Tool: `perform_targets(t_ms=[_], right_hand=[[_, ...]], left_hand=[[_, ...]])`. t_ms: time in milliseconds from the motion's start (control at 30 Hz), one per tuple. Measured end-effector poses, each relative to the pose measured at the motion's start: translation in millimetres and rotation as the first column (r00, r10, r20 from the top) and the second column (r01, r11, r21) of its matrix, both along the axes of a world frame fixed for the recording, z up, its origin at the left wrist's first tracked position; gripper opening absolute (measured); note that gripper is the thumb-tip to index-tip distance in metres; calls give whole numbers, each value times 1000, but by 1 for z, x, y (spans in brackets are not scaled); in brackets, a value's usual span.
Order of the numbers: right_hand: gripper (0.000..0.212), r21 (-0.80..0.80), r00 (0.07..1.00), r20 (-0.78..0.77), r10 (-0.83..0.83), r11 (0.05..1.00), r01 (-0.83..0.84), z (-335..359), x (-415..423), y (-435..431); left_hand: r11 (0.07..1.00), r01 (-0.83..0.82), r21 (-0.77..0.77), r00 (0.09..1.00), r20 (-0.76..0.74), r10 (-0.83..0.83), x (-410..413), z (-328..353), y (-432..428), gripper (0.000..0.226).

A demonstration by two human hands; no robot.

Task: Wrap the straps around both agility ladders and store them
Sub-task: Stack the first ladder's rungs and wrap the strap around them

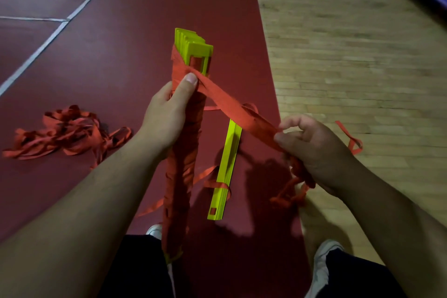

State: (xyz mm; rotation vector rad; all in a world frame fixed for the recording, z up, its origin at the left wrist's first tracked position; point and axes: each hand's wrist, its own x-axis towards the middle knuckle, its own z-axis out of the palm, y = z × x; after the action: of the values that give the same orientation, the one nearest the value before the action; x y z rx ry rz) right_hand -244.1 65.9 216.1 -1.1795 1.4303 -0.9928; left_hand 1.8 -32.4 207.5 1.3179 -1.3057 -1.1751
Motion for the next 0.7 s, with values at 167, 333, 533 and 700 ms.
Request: perform_targets(t_ms=[167, 333, 533, 700], right_hand=[[17, 78, 907, -363, 215, 977, -201, -7, 4, 2], [14, 104, 890, -354, 288, 958, -269, -3, -5, 2], [15, 92, 767, -554, 324, 940, -330, 6, -17, -3], [28, 226, 523, -738, 426, 887, -404, 35, -10, -6]], left_hand=[[999, 45, -21, 999, -9, -45, -2, 0, 1, 53], [1000, -19, -21, 998, -55, 18, 5, 4, -3, 46], [999, -35, -18, 991, -127, 32, 4, 12, -3, 52], [995, 19, -95, 993, -115, -30, -10, 47, 13, 57]])
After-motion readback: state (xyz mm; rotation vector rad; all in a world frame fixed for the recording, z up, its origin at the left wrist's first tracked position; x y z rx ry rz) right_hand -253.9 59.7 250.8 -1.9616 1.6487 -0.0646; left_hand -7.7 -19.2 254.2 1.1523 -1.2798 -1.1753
